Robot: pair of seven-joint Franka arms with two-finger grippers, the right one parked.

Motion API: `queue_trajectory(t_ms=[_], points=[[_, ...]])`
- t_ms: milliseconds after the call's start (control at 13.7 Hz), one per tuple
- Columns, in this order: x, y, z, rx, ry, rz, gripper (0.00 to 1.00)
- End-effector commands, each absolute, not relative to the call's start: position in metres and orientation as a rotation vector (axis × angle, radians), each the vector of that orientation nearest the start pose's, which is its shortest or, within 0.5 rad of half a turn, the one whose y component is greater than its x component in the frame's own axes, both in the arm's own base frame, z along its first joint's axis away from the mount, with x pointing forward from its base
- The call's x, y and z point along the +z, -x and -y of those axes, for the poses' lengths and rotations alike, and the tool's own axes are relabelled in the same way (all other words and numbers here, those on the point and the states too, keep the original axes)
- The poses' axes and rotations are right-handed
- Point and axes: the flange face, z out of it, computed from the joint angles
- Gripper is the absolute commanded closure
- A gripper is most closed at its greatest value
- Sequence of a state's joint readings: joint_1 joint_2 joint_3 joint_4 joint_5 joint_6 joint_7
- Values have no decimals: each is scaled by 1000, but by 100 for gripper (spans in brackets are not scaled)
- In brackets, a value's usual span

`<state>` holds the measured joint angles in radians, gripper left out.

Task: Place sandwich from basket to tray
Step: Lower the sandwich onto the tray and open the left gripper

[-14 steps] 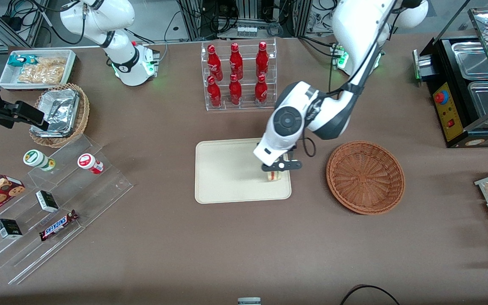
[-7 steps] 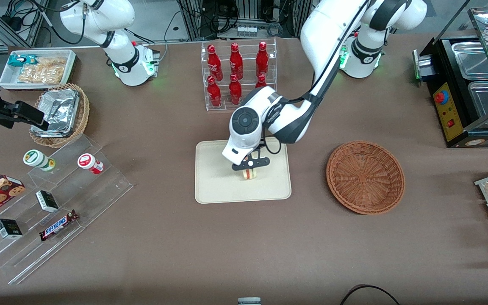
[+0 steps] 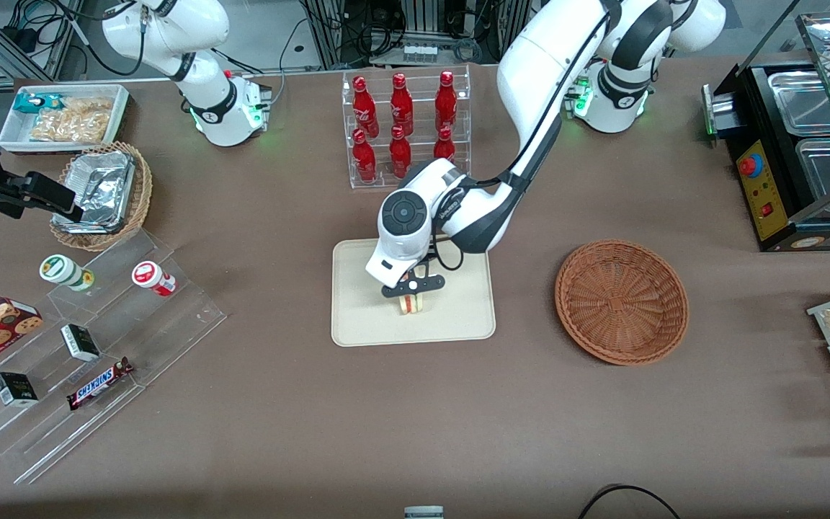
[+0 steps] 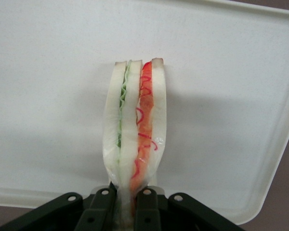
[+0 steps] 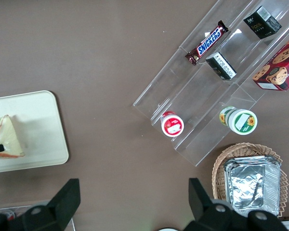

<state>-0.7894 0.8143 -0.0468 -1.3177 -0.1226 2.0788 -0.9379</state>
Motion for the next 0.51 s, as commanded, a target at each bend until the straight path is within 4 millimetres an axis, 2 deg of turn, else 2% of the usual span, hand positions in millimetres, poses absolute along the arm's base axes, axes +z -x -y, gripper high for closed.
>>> queue_trajectory(t_ms=[0,73,146,220,293,439], points=[[243,-498,552,191,3168,288,86],[242,-499,551,192,3168,283,84],[242,-500,550,192,3168,283,69],[245,-503,547,189,3172,294,21],[250,-505,547,187,3179,310,0],[266,-504,551,161,3193,312,0]])
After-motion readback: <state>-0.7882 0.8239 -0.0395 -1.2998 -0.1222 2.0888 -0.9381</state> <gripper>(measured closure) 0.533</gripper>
